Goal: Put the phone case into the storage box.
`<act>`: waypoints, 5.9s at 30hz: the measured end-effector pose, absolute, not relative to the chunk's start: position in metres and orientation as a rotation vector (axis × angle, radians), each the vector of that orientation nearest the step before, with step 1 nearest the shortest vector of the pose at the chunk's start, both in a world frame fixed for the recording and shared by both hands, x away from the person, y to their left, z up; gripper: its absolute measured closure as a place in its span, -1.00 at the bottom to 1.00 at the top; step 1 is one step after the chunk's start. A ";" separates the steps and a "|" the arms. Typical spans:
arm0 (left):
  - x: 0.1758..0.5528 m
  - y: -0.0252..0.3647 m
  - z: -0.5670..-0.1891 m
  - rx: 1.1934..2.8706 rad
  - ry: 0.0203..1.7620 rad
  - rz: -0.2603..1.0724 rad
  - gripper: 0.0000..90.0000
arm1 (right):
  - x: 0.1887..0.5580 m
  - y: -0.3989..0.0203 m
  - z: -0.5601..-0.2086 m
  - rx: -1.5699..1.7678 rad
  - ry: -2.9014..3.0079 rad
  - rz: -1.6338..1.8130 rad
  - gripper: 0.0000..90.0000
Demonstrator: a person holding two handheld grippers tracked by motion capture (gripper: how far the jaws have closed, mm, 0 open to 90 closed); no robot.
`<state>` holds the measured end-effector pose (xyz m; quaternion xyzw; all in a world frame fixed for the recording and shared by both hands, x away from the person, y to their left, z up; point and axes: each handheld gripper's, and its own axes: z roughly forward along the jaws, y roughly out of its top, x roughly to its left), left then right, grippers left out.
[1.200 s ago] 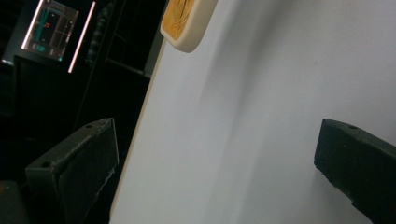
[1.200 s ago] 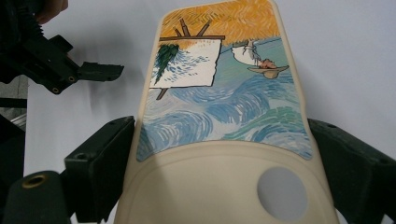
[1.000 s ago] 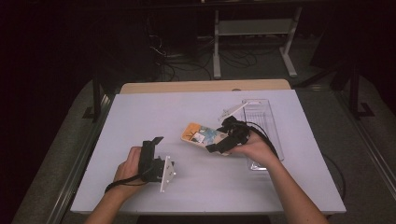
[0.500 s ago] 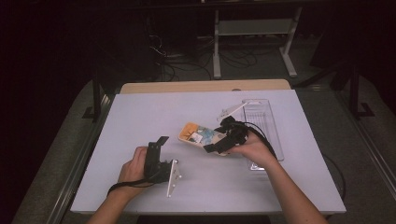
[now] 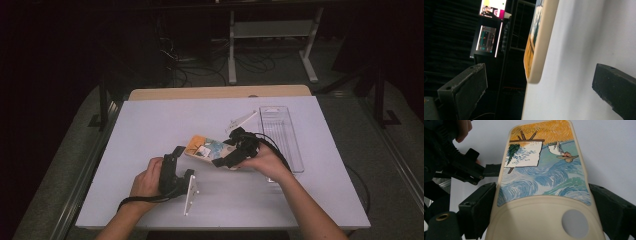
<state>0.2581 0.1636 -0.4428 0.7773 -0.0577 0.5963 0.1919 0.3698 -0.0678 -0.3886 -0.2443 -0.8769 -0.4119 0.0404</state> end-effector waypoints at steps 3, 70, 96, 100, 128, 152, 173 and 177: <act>0.257 0.162 -0.443 2.171 -0.175 1.698 -1.00 | 0.368 -0.065 -0.388 -0.736 -2.686 -1.269 -0.76; 0.247 0.151 -0.442 2.159 -0.392 1.836 0.56 | 0.357 -0.044 -0.387 -0.665 -2.657 -1.273 -0.76; 0.245 0.151 -0.438 2.207 -0.422 1.816 0.76 | 0.356 -0.042 -0.386 -0.638 -2.679 -1.278 -0.78; 0.245 0.151 -0.438 2.208 -0.415 1.812 0.76 | 0.355 -0.042 -0.386 -0.644 -2.681 -1.281 -0.81; 0.253 0.173 -0.432 2.265 -0.341 1.824 0.76 | 0.350 -0.115 -0.364 -0.868 -2.686 -1.496 -0.97; 0.255 0.179 -0.431 2.273 -0.301 1.826 0.76 | 0.331 -0.161 -0.390 -0.985 -2.652 -1.577 -0.97; 0.263 0.182 -0.428 2.269 -0.070 1.674 0.76 | 0.329 -0.159 -0.392 -0.998 -2.657 -1.556 -0.97; 0.264 0.182 -0.427 2.275 -0.048 1.650 0.76 | 0.330 -0.160 -0.392 -0.994 -2.658 -1.556 -0.97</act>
